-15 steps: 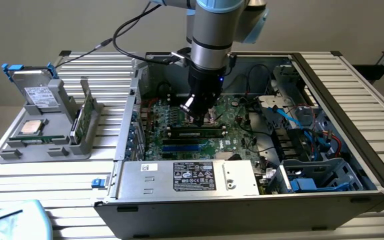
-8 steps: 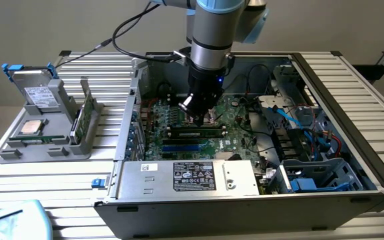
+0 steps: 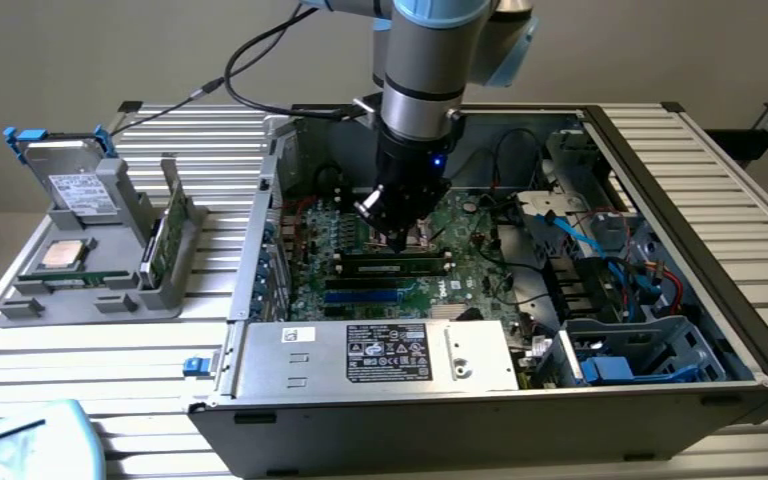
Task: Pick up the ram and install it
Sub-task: 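Press down the ram until it locks into place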
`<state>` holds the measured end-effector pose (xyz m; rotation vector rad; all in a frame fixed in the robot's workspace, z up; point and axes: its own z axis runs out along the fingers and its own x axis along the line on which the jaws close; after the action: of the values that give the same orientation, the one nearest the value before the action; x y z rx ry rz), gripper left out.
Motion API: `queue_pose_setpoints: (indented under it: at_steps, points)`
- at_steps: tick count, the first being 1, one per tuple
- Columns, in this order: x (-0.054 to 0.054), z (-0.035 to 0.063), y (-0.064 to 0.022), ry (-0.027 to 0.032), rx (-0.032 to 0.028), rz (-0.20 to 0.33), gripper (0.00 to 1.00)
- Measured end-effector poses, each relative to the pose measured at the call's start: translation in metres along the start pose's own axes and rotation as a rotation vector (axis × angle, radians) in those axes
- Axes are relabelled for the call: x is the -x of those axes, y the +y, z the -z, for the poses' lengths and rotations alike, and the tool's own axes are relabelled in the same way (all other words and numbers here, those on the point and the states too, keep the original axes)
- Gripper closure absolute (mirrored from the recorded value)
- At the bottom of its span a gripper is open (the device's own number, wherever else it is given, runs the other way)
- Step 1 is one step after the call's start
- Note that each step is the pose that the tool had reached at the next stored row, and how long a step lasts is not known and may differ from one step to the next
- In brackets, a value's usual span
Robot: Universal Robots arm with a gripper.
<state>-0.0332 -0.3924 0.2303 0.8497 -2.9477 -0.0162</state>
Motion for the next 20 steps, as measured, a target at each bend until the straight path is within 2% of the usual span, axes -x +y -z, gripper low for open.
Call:
queue_pose_setpoints:
  at_steps: [20]
  points:
    - [0.0001,-0.0017,0.0,-0.0091,0.0202,-0.297,0.9]
